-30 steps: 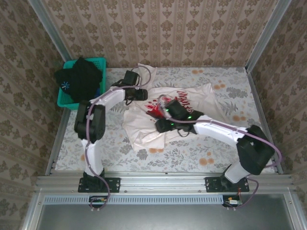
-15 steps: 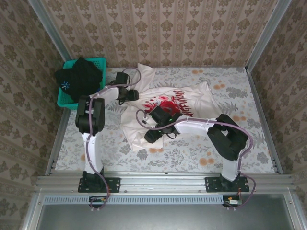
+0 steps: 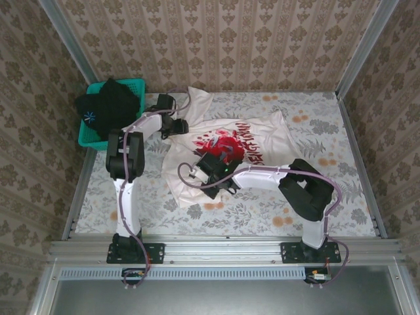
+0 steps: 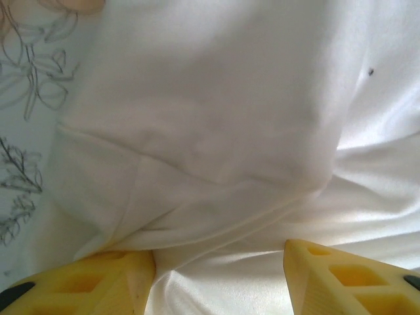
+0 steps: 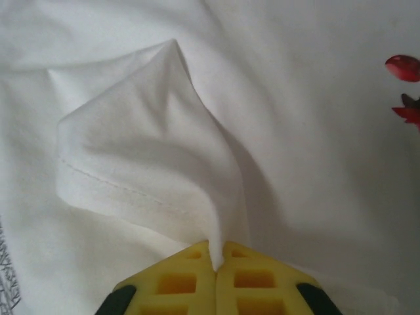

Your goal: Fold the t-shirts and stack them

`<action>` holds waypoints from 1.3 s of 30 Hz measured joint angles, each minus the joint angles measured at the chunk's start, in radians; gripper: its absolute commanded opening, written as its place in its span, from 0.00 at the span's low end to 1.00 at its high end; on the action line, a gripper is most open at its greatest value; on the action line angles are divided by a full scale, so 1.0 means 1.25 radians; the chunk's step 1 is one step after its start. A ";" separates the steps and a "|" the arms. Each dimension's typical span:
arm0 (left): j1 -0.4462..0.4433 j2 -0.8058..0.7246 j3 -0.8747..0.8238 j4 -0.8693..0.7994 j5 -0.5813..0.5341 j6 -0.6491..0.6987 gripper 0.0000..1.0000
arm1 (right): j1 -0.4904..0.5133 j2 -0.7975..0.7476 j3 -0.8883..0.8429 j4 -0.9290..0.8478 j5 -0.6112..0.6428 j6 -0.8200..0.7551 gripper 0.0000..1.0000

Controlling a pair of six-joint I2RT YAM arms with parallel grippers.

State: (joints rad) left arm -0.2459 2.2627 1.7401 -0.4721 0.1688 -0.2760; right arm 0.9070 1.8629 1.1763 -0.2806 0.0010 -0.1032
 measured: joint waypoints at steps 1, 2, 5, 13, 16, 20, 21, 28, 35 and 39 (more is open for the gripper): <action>0.002 0.009 0.015 -0.004 0.002 0.000 0.57 | 0.002 -0.016 -0.007 -0.001 -0.001 0.002 0.01; 0.004 0.019 0.031 -0.009 0.006 0.000 0.57 | 0.005 -0.038 -0.015 -0.003 -0.003 0.002 0.01; 0.009 0.057 0.096 -0.022 0.019 -0.002 0.55 | 0.022 -0.121 -0.043 -0.013 -0.026 0.005 0.00; 0.014 0.169 0.287 -0.070 0.045 -0.007 0.54 | 0.177 -0.230 -0.125 -0.012 -0.199 0.082 0.26; 0.017 0.175 0.300 -0.087 0.049 -0.007 0.57 | 0.195 -0.207 -0.146 -0.028 -0.211 0.121 0.51; 0.020 0.154 0.269 -0.081 0.049 -0.007 0.62 | 0.175 -0.233 -0.148 -0.043 -0.204 0.155 0.67; 0.020 0.136 0.244 -0.083 0.045 -0.007 0.66 | 0.164 -0.259 -0.148 -0.047 -0.198 0.167 0.68; 0.020 -0.059 0.049 -0.096 -0.015 -0.005 0.77 | -0.178 -0.478 -0.135 -0.133 -0.005 0.360 0.75; -0.023 -0.264 -0.161 0.000 -0.028 -0.019 0.77 | -0.628 -0.427 -0.309 -0.203 0.079 0.527 0.71; -0.051 -0.313 -0.338 0.055 -0.026 -0.056 0.77 | -0.663 -0.349 -0.340 -0.216 0.078 0.561 0.71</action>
State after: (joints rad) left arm -0.3099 1.8717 1.3182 -0.4030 0.1364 -0.3458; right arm 0.0784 1.4261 0.7513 -0.5503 0.0978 0.5980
